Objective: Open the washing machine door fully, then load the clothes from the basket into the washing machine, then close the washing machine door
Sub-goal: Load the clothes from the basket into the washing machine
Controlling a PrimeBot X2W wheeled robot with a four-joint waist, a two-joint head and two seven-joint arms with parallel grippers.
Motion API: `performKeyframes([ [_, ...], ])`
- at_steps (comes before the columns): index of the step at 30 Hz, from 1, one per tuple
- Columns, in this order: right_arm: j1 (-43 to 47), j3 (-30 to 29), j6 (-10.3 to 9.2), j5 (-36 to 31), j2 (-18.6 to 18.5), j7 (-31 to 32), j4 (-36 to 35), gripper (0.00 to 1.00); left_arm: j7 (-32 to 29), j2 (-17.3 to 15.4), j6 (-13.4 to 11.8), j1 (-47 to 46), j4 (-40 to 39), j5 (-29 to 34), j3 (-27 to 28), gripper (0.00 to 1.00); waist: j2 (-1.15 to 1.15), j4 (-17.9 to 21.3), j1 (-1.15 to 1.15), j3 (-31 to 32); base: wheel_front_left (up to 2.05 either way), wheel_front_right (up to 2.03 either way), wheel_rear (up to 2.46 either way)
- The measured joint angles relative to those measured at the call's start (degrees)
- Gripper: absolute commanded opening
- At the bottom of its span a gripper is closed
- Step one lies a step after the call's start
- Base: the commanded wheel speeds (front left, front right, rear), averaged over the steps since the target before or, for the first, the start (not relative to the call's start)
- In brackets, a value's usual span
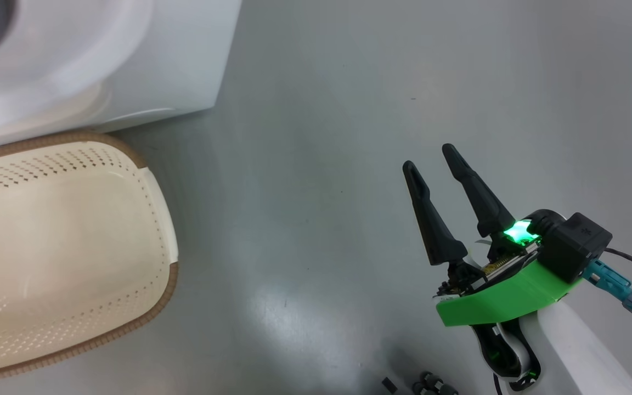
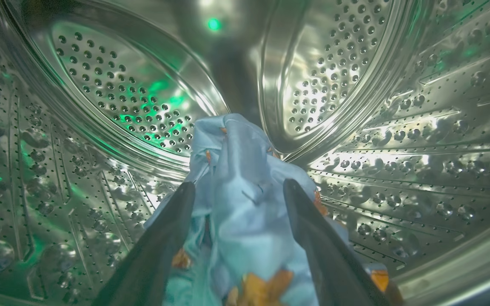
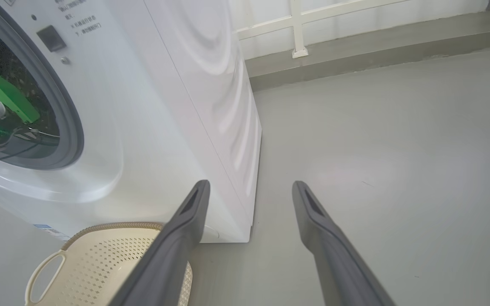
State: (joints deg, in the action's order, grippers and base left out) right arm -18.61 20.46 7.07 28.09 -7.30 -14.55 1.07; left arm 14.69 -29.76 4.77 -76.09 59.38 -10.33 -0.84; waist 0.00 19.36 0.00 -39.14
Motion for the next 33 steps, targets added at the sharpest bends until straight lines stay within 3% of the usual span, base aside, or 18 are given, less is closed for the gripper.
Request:
performKeyframes([
  [12,-0.98,-0.02,0.0,0.0,-0.02,0.0,0.16,1.0,0.0,2.04,0.83,-0.19,2.44,-0.21,-0.27,1.0,0.0,-1.43,0.0,1.04,0.0,0.0,0.0],
  [21,-0.97,-0.79,0.0,-0.4,-0.68,0.0,0.12,1.0,0.01,6.68,1.24,6.92,-7.54,-2.45,4.58,1.0,0.0,-2.91,0.0,2.63,0.0,0.0,0.0],
  [33,-0.74,-2.05,0.0,-0.41,-2.23,0.0,0.24,1.0,0.01,11.79,1.8,20.99,-19.63,-0.69,9.89,1.0,0.0,-5.11,0.0,7.07,0.0,0.0,0.0],
])
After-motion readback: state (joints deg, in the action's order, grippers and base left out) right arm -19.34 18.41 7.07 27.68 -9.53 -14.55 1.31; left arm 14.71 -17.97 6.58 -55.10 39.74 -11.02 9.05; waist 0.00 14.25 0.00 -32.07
